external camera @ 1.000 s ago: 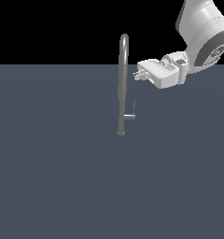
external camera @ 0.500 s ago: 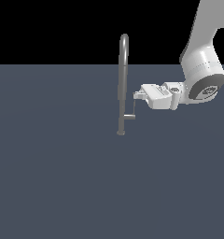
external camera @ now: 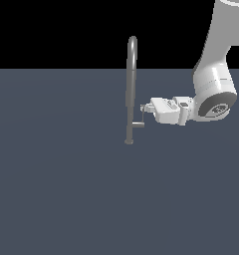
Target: Turn on the faucet by rotating a designated handle.
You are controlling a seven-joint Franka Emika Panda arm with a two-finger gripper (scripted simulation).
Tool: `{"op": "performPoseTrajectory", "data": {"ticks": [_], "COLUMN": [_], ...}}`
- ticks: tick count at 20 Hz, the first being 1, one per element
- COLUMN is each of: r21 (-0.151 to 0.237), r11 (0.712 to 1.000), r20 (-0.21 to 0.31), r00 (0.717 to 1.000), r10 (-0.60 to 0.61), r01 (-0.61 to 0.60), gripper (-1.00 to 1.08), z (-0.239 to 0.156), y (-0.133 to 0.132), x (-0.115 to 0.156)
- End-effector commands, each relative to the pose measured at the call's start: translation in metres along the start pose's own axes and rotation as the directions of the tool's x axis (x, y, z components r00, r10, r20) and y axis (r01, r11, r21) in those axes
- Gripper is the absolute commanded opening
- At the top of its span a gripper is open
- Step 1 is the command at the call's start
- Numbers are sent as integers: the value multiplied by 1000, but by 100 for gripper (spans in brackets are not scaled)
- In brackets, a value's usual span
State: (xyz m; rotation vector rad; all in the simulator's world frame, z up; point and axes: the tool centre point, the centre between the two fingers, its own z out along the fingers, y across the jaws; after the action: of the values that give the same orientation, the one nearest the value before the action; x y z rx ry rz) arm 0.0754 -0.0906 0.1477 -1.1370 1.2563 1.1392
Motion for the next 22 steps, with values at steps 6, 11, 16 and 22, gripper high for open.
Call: {"op": "performPoseTrajectory", "data": {"ticks": [6, 11, 16, 22], "r21": [1, 1, 4, 3], "r11": [1000, 1000, 1000, 1000], "r20": [0, 1, -1, 0], "r00": [1000, 1000, 1000, 1000], "r10": [0, 0, -1, -1], "r01": [0, 0, 1, 1], "gripper": [-100, -100, -100, -100], "z": [0, 1, 0, 1], "y": [9, 20, 24, 42], "x": [-3, -7, -8, -7]}}
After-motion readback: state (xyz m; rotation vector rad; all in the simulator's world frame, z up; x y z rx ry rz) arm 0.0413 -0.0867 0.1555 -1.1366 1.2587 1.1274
